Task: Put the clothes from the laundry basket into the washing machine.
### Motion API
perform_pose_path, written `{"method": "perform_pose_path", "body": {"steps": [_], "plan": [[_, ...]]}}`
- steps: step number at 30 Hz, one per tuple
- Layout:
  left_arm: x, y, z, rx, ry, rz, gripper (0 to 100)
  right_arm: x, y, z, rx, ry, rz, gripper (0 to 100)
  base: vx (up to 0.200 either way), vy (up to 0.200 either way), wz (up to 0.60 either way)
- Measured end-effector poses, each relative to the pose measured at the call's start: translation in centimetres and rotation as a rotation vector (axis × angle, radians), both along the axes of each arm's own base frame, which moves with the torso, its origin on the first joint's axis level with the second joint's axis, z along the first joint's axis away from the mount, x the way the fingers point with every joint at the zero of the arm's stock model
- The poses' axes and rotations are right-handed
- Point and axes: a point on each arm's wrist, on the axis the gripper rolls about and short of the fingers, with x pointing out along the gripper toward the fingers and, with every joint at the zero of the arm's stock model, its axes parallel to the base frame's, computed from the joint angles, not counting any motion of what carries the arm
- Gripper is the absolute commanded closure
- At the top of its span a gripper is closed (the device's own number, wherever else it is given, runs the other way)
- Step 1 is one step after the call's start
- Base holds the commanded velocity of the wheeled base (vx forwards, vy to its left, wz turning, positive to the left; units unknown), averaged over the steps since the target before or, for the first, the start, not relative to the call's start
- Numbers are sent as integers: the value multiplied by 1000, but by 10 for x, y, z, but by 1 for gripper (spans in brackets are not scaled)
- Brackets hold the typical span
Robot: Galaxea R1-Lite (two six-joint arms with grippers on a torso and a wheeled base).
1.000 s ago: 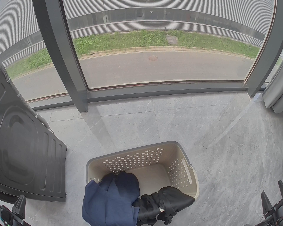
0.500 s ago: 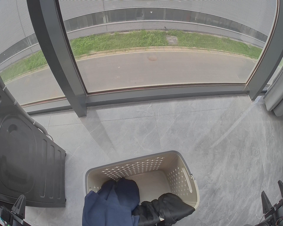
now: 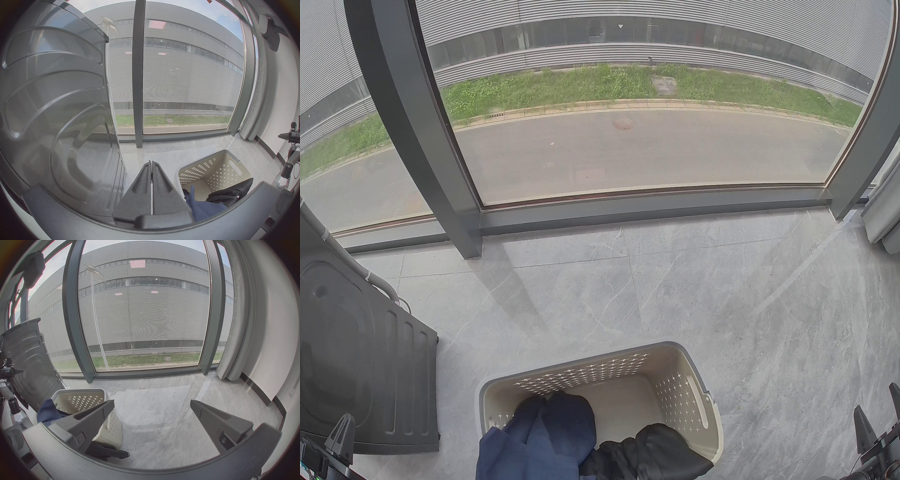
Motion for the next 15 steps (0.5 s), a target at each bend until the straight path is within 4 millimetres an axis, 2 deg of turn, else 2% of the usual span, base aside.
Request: {"method": "perform_pose_path", "body": {"steps": [1,15], "plan": [[0,0,0,0,0,0,100,0,0,0,0,0,0,0,200,0,0],[0,0,0,0,0,0,100,0,0,0,0,0,0,0,0,0,0]]}}
